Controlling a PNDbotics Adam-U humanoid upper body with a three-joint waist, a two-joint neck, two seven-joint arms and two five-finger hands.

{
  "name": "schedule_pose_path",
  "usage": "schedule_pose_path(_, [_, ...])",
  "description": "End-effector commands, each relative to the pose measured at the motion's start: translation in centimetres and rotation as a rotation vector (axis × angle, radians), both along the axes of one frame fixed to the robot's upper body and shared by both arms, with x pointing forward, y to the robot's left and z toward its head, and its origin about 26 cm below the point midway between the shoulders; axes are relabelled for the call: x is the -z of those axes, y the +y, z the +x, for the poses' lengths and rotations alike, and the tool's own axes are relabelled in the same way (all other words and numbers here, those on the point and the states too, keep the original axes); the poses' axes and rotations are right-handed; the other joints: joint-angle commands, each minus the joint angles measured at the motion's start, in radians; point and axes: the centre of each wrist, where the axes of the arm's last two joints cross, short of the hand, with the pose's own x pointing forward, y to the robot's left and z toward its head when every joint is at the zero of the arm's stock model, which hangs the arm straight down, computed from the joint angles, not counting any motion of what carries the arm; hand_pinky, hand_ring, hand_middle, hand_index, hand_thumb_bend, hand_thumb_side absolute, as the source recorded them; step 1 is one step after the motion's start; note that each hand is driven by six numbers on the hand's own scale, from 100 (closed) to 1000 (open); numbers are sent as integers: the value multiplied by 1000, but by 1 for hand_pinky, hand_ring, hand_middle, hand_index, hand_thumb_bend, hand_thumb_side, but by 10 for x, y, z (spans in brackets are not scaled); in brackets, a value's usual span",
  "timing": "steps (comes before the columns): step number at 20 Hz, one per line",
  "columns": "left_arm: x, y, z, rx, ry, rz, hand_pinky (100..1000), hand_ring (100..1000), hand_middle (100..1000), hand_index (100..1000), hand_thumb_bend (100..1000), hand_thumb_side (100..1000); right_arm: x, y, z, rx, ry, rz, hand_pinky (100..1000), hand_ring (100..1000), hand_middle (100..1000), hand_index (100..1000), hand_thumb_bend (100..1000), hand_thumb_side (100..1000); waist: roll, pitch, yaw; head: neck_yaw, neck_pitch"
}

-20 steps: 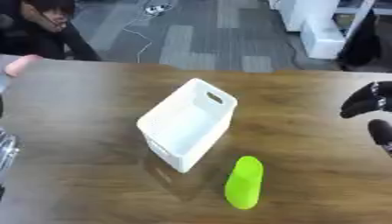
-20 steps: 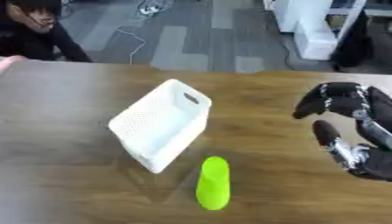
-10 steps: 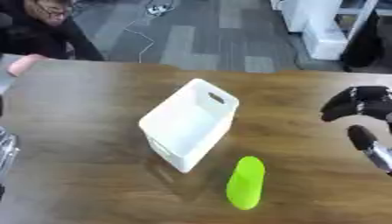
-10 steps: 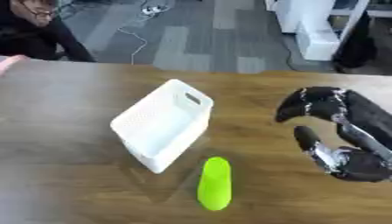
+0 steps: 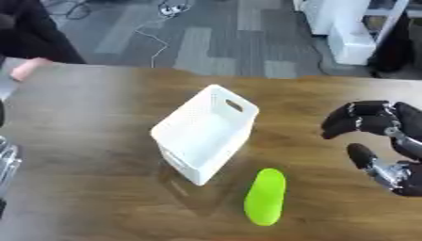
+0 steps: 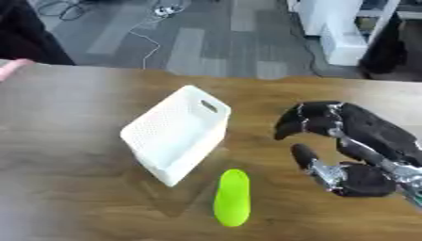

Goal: Pick up objects on the table and place them in the box.

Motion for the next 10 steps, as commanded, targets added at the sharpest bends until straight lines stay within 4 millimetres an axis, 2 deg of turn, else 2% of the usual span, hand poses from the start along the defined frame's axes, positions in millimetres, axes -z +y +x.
schedule_pose_path(1, [-9, 1, 0, 32, -72, -17, 609, 624, 720, 732, 723, 1000, -6, 2, -1, -8, 5, -37, 587, 705, 709, 760, 100, 1000, 1, -12, 2, -5, -3])
schedule_pose_path(10, [-10, 0, 0, 36, -73, -18, 609, 624, 720, 732, 724, 1000, 3, 11, -3, -32, 166, -36, 585, 712, 739, 766, 100, 1000, 2, -11, 6, -7, -4])
